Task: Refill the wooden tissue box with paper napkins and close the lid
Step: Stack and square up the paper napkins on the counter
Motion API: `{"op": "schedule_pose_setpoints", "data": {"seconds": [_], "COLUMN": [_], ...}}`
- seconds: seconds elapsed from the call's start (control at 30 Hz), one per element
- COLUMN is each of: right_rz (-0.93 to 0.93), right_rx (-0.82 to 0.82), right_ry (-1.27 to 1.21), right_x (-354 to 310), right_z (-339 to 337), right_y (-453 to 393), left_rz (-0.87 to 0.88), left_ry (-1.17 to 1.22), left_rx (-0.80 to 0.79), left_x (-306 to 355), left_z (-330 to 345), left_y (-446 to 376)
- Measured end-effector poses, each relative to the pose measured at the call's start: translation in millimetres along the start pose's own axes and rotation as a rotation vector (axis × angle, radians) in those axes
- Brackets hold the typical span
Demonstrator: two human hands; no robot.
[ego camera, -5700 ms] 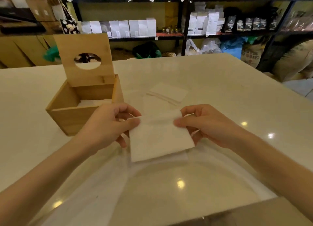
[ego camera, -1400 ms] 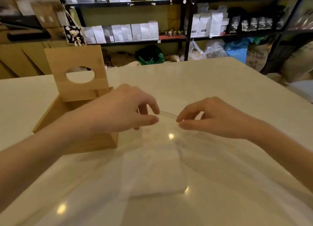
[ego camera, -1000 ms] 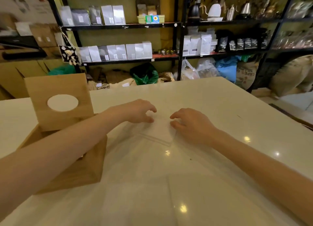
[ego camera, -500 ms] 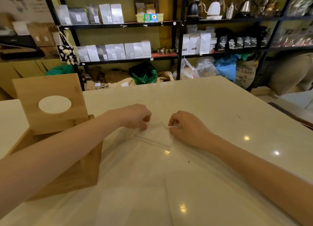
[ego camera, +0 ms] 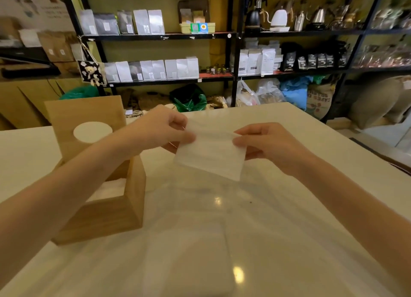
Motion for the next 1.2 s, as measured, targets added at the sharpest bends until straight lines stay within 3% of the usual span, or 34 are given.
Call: {"op": "schedule_pose_setpoints", "data": {"seconds": [0.13, 0.43, 0.7, 0.87, 1.2], "right_rz": [-0.022, 0.005, 0.064, 0.027, -0.239], "right_rx": [-0.042, -0.135, -0.159, -0.039, 0.035], "right_ry": [-0.073, -0.096, 0.007, 0.18, 0.803], "right_x": [-13, 7, 26, 36, 26], "right_z": [11, 54, 79, 78, 86], "right_y": [26, 85, 104, 102, 103], "left_rz": [-0.099, -0.265, -0.315, -0.305, -0.083], "left_ry": [0.203, 0.422, 0.451, 0.375, -0.1], "left_rx": [0.08, -0.007, -0.01, 0.028, 0.188], "left_x": [-7, -49, -78, -91, -83], "left_z": [-10, 21, 45, 53, 52], "left_y": [43, 136, 163, 158, 159]}}
Point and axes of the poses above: each hand's wrist, its own y-axis away from the middle knuckle, its own z-axis out of the palm, x = y × z, the point moved 7 cm from there along -y, towards the middle knuckle
